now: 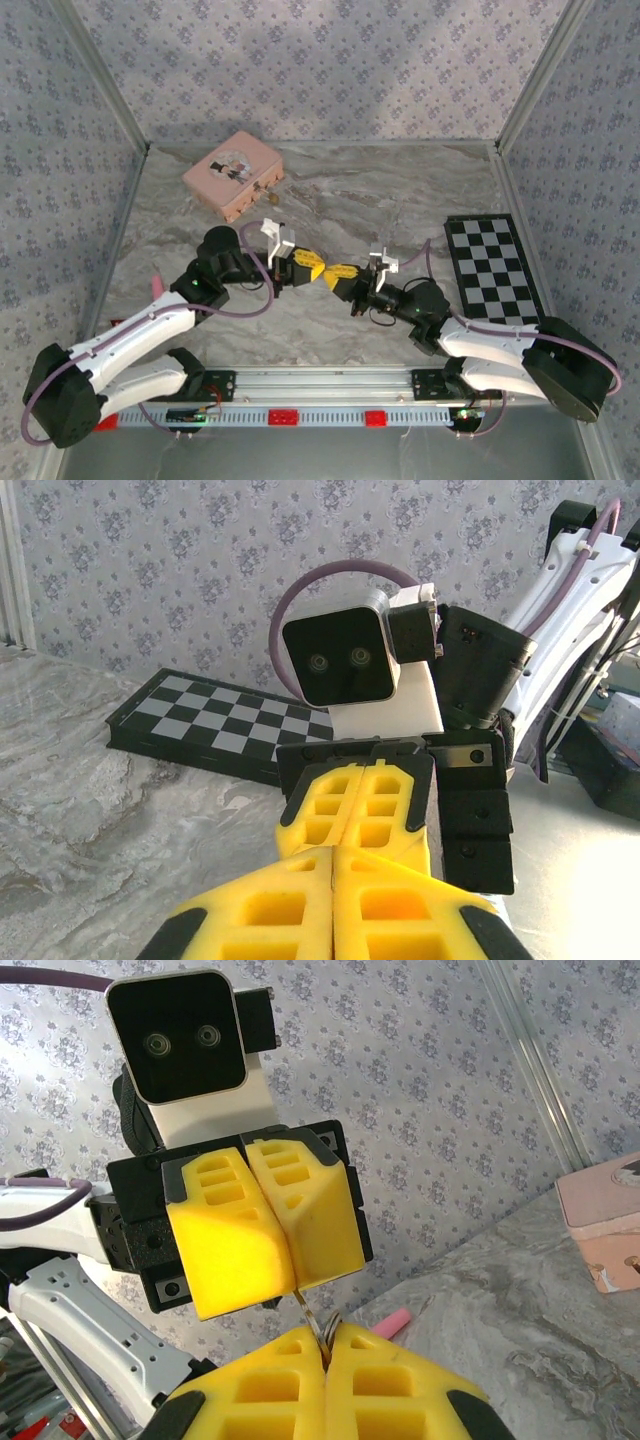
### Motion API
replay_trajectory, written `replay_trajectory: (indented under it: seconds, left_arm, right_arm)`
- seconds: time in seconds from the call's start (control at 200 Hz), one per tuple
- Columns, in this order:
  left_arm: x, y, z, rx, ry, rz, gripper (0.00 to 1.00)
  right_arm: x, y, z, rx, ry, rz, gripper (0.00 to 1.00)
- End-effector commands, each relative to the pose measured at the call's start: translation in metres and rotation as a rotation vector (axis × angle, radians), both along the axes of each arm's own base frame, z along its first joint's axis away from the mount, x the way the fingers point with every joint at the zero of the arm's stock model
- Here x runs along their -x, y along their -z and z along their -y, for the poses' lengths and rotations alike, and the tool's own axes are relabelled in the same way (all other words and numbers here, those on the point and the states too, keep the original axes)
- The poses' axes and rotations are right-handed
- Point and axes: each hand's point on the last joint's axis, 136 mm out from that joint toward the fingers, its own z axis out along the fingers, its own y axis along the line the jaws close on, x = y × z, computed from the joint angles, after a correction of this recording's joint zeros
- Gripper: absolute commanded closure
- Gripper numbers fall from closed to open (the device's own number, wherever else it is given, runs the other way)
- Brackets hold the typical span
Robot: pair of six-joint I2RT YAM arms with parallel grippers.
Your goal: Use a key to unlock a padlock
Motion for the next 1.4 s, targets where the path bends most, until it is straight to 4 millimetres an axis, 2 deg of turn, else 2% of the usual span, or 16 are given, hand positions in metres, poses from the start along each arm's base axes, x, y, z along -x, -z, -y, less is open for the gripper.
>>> replay_trajectory:
  seconds: [0.0, 0.205, 0.525, 0.85, 1.004, 1.049, 1.199, 1.309, 1.399]
  left_arm:
    - [0.017, -0.016, 0.005, 0.023, 0.099, 0.032, 0.89]
    - [0.023, -0.012, 0.003, 0.003, 0.122, 0.032, 0.82]
    - [0.026, -0.016, 0.002, 0.004, 0.137, 0.043, 1.00]
    - [0.024, -0.018, 0.001, -0.007, 0.117, 0.030, 1.00]
    - [0.012, -0.018, 0.000, -0.057, 0.046, 0.017, 1.00]
    - [0.009, -0.016, -0.001, -0.084, 0.021, 0.012, 1.00]
    - [-0.006, -0.004, -0.005, -0.220, -0.062, -0.022, 1.00]
    - [-0.016, 0.007, -0.008, -0.330, -0.117, -0.057, 1.00]
    - [-0.024, 0.018, -0.009, -0.443, -0.160, -0.084, 1.00]
  right_arm:
    - [-0.002, -0.022, 0.003, -0.060, 0.025, 0.039, 1.00]
    - [-0.004, -0.022, 0.007, -0.064, 0.040, 0.038, 1.00]
    - [-0.002, -0.018, 0.005, -0.053, 0.032, 0.039, 1.00]
    - [-0.006, -0.012, 0.011, -0.023, 0.073, 0.031, 1.00]
    - [-0.006, -0.001, 0.012, 0.052, 0.090, 0.054, 0.58]
    - [-0.006, 0.006, 0.012, 0.101, 0.098, 0.062, 0.50]
    - [-0.008, 0.023, 0.022, 0.232, 0.157, 0.101, 0.42]
    - [-0.006, 0.023, 0.028, 0.241, 0.156, 0.122, 0.41]
    - [-0.002, 0.018, 0.026, 0.217, 0.128, 0.138, 0.45]
